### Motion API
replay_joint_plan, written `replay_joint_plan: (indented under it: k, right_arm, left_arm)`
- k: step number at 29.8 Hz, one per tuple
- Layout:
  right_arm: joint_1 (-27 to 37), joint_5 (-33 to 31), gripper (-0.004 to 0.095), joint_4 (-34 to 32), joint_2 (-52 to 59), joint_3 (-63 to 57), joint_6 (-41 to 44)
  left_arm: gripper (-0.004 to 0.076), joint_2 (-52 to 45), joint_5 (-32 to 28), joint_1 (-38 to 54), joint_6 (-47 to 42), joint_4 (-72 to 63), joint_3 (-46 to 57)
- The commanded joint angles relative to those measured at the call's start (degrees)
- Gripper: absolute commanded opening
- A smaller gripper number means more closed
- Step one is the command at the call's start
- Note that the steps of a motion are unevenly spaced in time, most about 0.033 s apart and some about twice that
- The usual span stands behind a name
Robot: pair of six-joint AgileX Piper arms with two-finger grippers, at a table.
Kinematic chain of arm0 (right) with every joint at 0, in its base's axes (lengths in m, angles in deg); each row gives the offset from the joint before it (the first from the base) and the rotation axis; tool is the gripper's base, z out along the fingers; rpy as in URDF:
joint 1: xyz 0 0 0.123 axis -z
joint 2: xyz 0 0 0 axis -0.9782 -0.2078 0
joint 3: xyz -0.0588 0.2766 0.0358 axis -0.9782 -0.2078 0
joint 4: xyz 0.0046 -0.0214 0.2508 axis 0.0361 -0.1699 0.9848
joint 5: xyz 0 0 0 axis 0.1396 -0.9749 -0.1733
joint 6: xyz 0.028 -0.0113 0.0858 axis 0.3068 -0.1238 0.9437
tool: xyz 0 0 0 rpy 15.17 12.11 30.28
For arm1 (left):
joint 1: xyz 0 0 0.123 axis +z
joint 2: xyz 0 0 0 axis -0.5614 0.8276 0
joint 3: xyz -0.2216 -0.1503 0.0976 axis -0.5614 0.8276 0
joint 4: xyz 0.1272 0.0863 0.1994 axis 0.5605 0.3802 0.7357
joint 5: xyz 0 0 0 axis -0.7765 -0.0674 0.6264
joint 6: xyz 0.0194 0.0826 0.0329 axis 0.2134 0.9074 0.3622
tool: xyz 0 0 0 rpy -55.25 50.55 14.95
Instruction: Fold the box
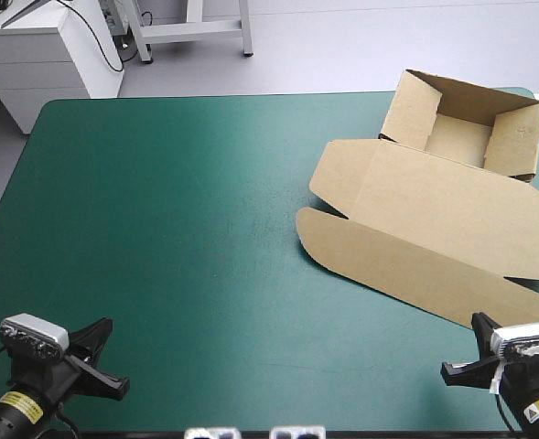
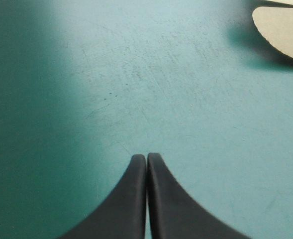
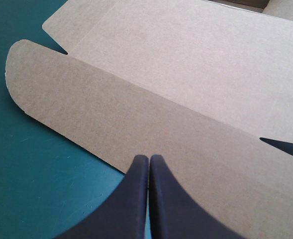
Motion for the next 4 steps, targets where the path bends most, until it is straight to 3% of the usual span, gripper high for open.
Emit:
replay_joint_plan:
  k: [1, 4]
  right_arm:
    - [-0.12, 2.65, -0.0005, -0.31, -0.61, 1.44, 0.19]
    - [-0.12, 1.45, -0.0005, -0.31, -0.61, 1.44, 0.4]
  left_arm:
    - [-0.0008, -1.57, -4.68, -0.19, 0.13, -0.74, -1.11]
    - [-0.0008, -2.4, -4.12, -0.19, 0.13, -1.52, -1.11]
